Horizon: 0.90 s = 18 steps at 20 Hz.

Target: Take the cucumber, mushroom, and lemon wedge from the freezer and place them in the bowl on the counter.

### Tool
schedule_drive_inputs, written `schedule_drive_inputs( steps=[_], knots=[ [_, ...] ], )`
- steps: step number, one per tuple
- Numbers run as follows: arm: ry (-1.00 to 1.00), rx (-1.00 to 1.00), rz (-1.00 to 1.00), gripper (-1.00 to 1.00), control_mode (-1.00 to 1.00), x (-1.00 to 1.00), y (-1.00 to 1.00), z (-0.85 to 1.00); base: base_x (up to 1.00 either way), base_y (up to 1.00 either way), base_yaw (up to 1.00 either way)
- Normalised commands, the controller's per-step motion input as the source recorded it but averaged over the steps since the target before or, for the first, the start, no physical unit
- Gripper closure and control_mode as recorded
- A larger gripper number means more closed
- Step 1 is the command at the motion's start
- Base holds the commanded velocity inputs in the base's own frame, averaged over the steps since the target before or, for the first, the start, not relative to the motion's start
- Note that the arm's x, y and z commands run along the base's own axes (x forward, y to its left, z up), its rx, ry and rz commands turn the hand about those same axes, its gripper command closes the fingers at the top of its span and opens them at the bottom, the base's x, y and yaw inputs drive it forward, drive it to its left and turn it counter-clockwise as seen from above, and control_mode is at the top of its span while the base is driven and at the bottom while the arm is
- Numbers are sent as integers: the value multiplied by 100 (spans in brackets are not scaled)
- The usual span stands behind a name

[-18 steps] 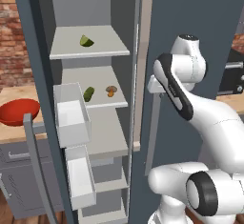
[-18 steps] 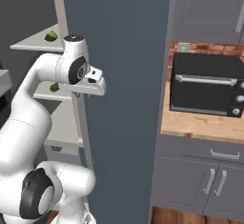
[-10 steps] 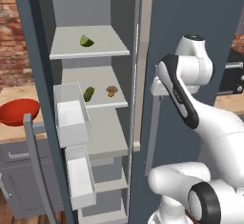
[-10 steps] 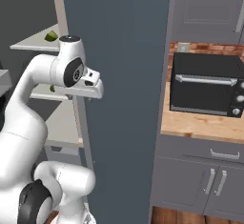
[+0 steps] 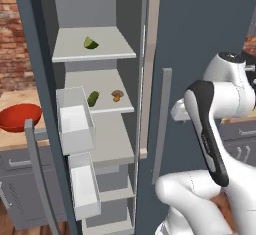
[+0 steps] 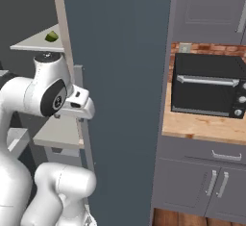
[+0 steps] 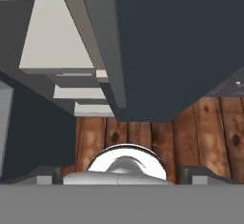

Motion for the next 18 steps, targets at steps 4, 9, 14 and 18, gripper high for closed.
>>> schedule_drive_inputs(
  steps=[4, 9, 14, 18],
  knots=[
    [-1, -1, -7, -100, -100, -78, -4, 5, 0, 0, 0],
    [0, -1, -4, -100, -100, -35, 0, 16, 0, 0, 0],
    [0, 0, -3, -100, -100, -18, 0, 24, 0, 0, 0],
    [0, 0, 0, -100, -100, -8, 0, 17, 0, 0, 0]
  ],
)
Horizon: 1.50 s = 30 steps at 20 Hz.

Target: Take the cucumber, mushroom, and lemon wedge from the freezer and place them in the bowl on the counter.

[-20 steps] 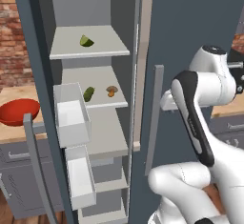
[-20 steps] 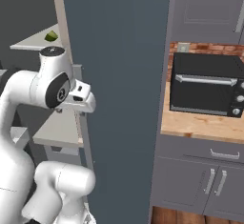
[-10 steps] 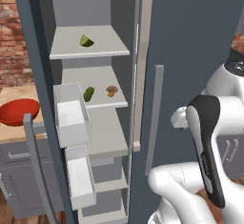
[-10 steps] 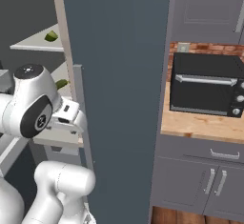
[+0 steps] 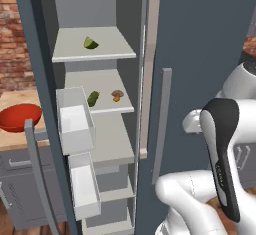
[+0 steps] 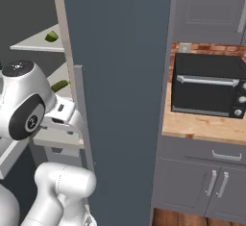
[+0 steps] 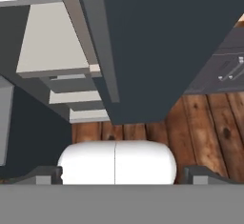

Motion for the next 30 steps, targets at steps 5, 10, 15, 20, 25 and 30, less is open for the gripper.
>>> schedule_drive_inputs(
  steps=[5, 10, 15, 20, 25, 30],
  knots=[
    [-5, 0, 0, -100, -100, -23, 0, 23, 0, 0, 0],
    [-2, 0, 0, -100, -100, -15, 0, 20, 0, 0, 0],
    [0, 0, 0, -100, -100, -2, 0, 12, 0, 0, 0],
    [0, 0, 0, -100, 100, 0, 0, 0, 0, 0, 0],
    [0, 0, 0, -100, 100, 0, 0, 0, 0, 4, 0],
    [0, 0, 0, -100, 100, 0, 0, 0, 24, 48, 0]
  ],
)
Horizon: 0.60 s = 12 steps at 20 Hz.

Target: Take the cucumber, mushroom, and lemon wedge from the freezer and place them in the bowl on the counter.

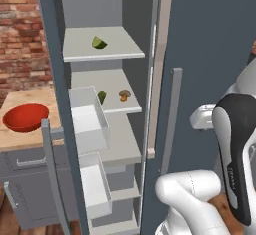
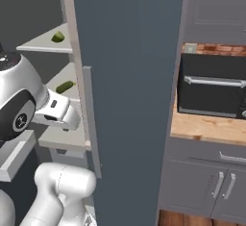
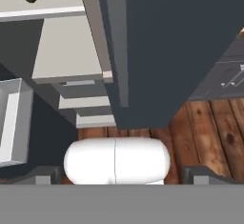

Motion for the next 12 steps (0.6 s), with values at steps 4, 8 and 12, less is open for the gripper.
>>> schedule_drive_inputs(
  steps=[4, 8, 12],
  knots=[
    [0, 0, 0, -100, 100, 0, 0, 0, 37, 46, 0],
    [0, 0, 0, -100, 100, 0, 0, 0, 42, 27, 0],
    [0, 0, 0, -100, 100, 0, 0, 0, 44, 9, 0]
  ],
)
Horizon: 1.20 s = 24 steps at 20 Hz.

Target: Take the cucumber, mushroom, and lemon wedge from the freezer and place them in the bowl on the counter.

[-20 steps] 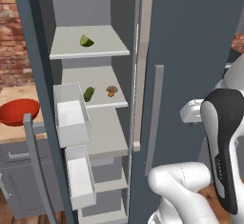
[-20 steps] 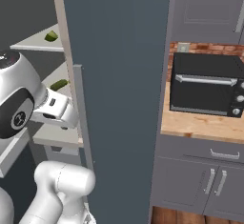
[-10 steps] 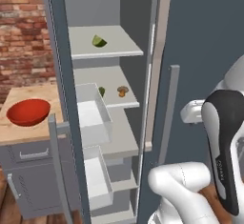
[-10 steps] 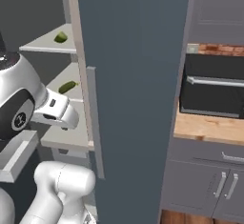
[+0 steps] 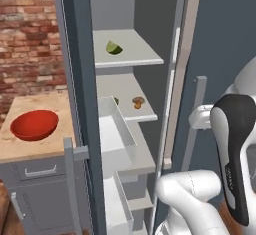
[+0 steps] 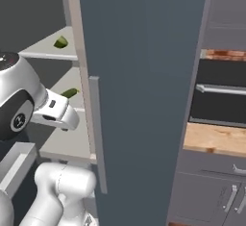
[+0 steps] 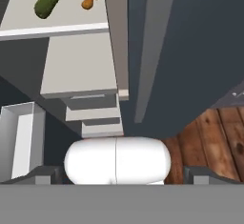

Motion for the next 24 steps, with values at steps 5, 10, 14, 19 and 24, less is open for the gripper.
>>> schedule_drive_inputs(
  steps=[5, 10, 14, 19, 24],
  knots=[
    [0, 0, 0, -100, 100, 0, 0, 0, 36, 27, 0],
    [0, 0, 0, -100, 100, 0, 0, 0, 27, 40, 0],
    [0, 0, 0, -100, 100, 0, 0, 0, 26, 32, 0],
    [0, 0, 0, -100, 100, 0, 0, 0, 25, 39, 0],
    [0, 0, 0, -100, 100, 0, 0, 0, 25, 49, 0]
  ],
)
